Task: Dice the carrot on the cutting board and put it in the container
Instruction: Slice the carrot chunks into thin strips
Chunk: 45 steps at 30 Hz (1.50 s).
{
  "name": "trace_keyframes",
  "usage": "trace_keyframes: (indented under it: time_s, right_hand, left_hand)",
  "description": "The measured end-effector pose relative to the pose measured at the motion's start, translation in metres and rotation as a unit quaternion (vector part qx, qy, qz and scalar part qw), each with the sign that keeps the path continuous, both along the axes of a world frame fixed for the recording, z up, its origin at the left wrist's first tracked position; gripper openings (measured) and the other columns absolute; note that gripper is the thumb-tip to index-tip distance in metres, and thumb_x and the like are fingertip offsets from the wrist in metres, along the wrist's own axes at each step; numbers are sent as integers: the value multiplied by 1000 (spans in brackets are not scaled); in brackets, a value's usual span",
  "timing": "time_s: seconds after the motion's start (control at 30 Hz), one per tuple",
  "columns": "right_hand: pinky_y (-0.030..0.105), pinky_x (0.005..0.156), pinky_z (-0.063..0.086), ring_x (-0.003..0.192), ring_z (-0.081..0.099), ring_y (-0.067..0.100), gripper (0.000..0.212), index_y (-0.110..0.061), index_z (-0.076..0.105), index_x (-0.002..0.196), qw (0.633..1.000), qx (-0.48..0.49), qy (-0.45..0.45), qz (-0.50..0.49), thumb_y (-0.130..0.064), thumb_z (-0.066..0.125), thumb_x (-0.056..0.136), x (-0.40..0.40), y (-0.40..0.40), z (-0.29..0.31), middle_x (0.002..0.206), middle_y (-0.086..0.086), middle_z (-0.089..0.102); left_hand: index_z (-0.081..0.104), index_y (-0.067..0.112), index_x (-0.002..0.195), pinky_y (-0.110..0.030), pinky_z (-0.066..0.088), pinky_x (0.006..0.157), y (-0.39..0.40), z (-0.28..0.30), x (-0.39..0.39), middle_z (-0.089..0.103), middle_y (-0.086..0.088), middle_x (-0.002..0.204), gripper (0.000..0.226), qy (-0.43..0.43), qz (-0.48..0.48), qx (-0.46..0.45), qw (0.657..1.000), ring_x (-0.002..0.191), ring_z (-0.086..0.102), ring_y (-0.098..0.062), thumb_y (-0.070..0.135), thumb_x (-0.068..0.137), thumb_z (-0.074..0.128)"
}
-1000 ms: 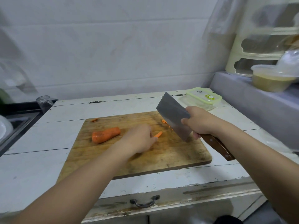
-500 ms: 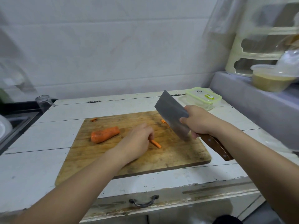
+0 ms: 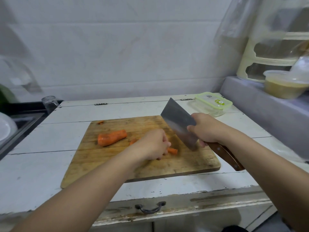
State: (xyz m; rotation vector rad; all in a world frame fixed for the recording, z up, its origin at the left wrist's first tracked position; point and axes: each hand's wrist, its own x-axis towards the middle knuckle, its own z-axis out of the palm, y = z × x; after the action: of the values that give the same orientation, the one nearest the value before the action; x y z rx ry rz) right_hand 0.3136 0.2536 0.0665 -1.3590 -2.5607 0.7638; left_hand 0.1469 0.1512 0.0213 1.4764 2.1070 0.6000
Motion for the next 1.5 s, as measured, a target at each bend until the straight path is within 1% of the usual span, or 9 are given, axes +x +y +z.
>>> trace_keyframes:
  time_s: [0.27,0.4,0.6,1.07,1.13,1.2,1.27,1.37,1.5]
  right_hand:
    - [25,48,45,38,57,20,19,-26,40,86,999,18,-28,16,-18,44,102,4,-9,5,44,6,61]
    - [22,43,41,35,54,18,13,-23,43,91,1000,19,-21,-4,-20,43,103,4,-5,7,42,5,59]
    - [25,48,44,37,54,21,10,-23,43,93,1000,11,-17,-10,-22,44,103,6,-1,6,46,9,62]
    - [27,49,45,40,54,24,14,-25,45,88,1000,-9,-8,29,-14,40,97,5,-15,10,47,11,61]
    - [29,52,47,42,55,23,12,-24,44,90,999,5,-22,36,-15,41,98,11,-11,11,47,10,63]
    - [29,52,48,40,57,19,8,-20,44,93,998,32,-40,44,-18,43,100,17,-6,10,44,4,61]
    - [31,54,48,40,60,17,17,-24,41,85,995,63,-44,61,-19,44,102,20,-3,11,43,-2,56]
    - [37,63,53,43,64,20,23,-27,38,82,990,79,-67,94,-21,44,103,18,-5,13,57,2,58]
    - [38,62,54,44,65,19,18,-28,42,86,984,85,-100,120,-22,42,103,14,-13,14,75,10,66]
  left_hand:
    - [70,26,124,-30,44,96,-9,-10,-30,64,6,120,27,215,-190,127,949,114,53,-12,34,99,65]
    - [72,18,91,-34,51,78,5,-6,-9,70,1,93,22,241,-131,58,960,91,64,-21,33,100,59]
    - [60,-1,84,-23,44,43,19,13,5,67,-18,71,32,-93,31,-195,976,46,58,-22,10,106,39]
    - [67,-7,97,-23,54,47,13,0,20,75,-17,74,26,-271,116,-114,949,51,64,-19,13,104,53]
    - [68,2,93,-28,57,51,4,-5,15,75,-12,74,26,-204,89,-49,974,52,66,-19,19,104,52]
    - [72,17,88,-35,61,67,-9,-18,1,73,3,73,26,20,14,94,995,63,68,-12,28,102,53]
    - [74,25,101,-34,55,85,-24,-27,-6,68,11,94,25,187,-102,206,955,90,61,-6,37,101,51]
    - [54,25,145,-25,33,113,-31,-37,-8,48,12,141,51,217,-212,162,939,133,36,-2,52,104,40]
    - [35,24,158,-29,27,120,-31,-40,-7,32,11,156,66,239,-231,133,934,143,25,-3,61,104,31]
